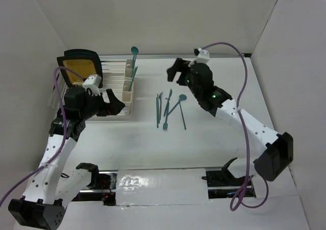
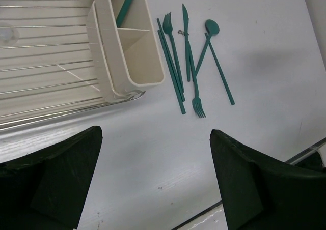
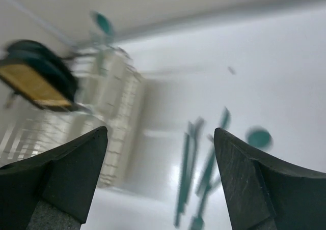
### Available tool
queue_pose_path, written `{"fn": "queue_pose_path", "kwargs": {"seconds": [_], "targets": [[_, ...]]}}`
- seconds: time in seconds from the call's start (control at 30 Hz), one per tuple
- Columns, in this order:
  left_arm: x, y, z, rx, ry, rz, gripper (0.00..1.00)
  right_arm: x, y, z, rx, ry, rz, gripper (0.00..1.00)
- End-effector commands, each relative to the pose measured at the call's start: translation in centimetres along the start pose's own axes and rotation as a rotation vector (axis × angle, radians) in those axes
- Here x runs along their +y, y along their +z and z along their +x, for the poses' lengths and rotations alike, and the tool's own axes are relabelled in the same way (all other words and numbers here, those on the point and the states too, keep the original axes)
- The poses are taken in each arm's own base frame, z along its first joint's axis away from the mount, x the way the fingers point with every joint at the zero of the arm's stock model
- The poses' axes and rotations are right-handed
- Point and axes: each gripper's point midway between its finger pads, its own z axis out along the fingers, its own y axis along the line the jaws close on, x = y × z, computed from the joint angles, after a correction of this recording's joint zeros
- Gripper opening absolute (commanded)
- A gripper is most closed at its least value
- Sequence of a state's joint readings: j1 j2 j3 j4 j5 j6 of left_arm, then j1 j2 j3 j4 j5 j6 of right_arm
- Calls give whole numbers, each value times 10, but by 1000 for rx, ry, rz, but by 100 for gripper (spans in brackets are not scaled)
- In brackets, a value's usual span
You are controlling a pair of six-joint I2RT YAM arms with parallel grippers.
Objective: Sort the eating utensils into containers
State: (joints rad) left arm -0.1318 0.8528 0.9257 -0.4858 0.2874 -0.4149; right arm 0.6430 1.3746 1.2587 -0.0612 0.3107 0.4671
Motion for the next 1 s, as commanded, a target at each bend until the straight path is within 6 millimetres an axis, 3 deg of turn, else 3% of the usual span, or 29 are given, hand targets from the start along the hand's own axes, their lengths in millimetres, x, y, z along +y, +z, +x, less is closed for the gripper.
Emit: {"fn": "queue_pose_path", "kwargs": {"seconds": [0.0,0.07,0.2,0.23,0.3,0.33,0.43,0.67,0.83,0.97], "targets": [[-16,3,-17,-50,97,74,100,-107,-18,111,318,40,335,90],[-21,4,-18,-38,116,87,100,-121,-19,140,381,84,372,85],[-27,0,-26,-52,125,91,100,-122,-8,155,398,127,397,74],[-25,0,-24,-45,122,83,100,-129,-2,167,425,117,433,73],[-26,-3,-26,-55,118,81,100,-130,11,169,431,118,459,70],[-26,-7,-27,-65,116,80,100,-136,18,185,466,105,482,69],[-24,-11,-25,-70,108,75,100,-142,30,206,512,97,497,64],[-15,-18,-22,-83,106,36,100,-135,47,227,522,135,491,53],[-7,-18,-23,-96,90,-11,100,-118,63,218,485,155,463,47],[-3,-19,-22,-104,95,-30,100,-123,68,224,488,134,510,45]]}}
